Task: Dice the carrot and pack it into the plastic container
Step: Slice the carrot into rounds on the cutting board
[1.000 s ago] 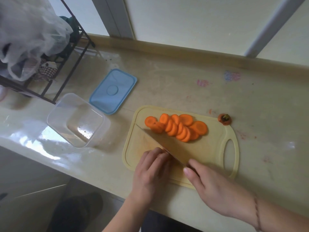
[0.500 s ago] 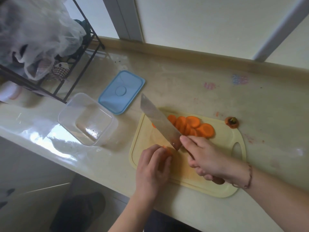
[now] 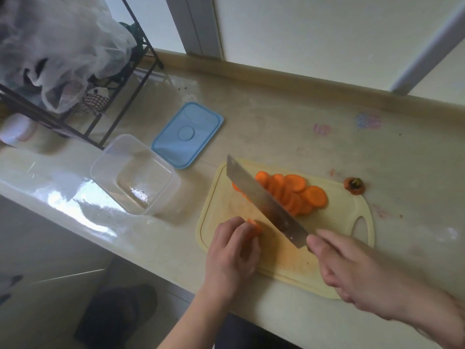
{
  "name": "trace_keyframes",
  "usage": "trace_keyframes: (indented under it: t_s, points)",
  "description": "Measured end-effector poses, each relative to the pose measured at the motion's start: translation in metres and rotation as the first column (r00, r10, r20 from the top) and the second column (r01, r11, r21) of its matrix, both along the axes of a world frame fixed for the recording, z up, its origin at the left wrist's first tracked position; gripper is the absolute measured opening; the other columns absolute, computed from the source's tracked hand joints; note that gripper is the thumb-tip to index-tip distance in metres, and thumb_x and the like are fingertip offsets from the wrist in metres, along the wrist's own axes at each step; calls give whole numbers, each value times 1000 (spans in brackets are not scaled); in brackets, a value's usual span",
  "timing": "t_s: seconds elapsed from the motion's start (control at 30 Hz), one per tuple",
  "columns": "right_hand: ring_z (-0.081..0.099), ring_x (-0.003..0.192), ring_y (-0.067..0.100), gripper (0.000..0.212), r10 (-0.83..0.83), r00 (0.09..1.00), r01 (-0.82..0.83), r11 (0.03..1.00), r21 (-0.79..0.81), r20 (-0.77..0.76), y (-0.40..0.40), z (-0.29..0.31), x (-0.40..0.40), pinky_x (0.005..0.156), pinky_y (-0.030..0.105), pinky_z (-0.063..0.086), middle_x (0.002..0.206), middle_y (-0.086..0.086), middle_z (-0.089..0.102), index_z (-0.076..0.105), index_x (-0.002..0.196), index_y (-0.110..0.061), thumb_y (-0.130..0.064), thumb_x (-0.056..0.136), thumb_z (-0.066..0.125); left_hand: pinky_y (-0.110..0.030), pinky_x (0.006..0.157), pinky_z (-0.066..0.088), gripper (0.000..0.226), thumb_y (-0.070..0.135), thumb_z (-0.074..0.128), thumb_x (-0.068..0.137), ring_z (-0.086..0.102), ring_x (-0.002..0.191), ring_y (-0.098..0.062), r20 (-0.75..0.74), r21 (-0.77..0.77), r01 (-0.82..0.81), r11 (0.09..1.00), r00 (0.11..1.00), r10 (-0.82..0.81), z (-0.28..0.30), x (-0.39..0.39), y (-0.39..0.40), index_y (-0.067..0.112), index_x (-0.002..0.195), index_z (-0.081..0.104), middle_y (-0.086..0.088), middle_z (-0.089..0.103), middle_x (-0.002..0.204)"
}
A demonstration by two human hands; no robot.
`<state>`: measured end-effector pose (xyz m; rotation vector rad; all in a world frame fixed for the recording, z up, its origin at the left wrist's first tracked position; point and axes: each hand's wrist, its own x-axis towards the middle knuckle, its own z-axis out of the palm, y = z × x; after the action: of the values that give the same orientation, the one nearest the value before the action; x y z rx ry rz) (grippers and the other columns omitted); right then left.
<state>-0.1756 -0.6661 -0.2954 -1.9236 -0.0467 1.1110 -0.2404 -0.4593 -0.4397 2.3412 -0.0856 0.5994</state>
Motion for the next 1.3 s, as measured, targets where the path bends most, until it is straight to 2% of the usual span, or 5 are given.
trace_keyframes:
  t_s: [0.13, 0.5, 0.87, 1.13, 1.3]
  points:
    - [55, 63, 6, 37, 170, 952, -150, 984, -95, 255, -2, -1, -20, 54, 17, 38, 66, -17, 58, 48, 86, -33, -65, 85, 28, -36, 79, 54, 31, 1, 75, 83, 64, 91, -24, 16, -16, 29, 999, 999, -29, 2, -1, 1, 15, 110, 65, 0, 58, 111]
    - [55, 85, -1, 82, 220, 923, -166, 968, -188, 317, -8, -5, -37, 68, 20, 47, 97, -32, 54, 40, 105, -42, -93, 59, -4, -30, 83, 54, 47, 0, 80, 78, 61, 99, -17, 44, -14, 45, 999, 998, -45, 6, 2, 1, 19, 118, 62, 3, 58, 119]
    - [55, 69, 11, 44, 241, 924, -202, 967, -157, 296, -9, -11, -32, 63, 28, 43, 77, -11, 57, 39, 90, -32, -69, 83, 16, -35, 81, 56, 31, 0, 79, 81, 66, 96, -22, 21, -18, 33, 999, 999, -33, 5, 1, 1, 8, 110, 72, -6, 68, 112]
    - [54, 66, 15, 40, 196, 903, -182, 981, -73, 381, 25, -49, -16, 62, 39, 43, 68, 2, 54, 42, 80, -25, -58, 94, 25, -31, 85, 56, 14, 7, 75, 89, 67, 98, -21, 1, 11, 69, 998, 998, -69, 3, -2, 2, 1, 101, 77, -7, 68, 108]
    - [50, 61, 9, 38, 131, 927, -134, 991, -15, 352, 28, -43, -7, 57, 27, 39, 69, -7, 54, 44, 74, -24, -52, 97, 33, -30, 83, 53, 22, 4, 73, 84, 63, 91, -23, 33, 13, 37, 999, 999, -38, 5, 0, 2, 8, 103, 65, -8, 65, 104]
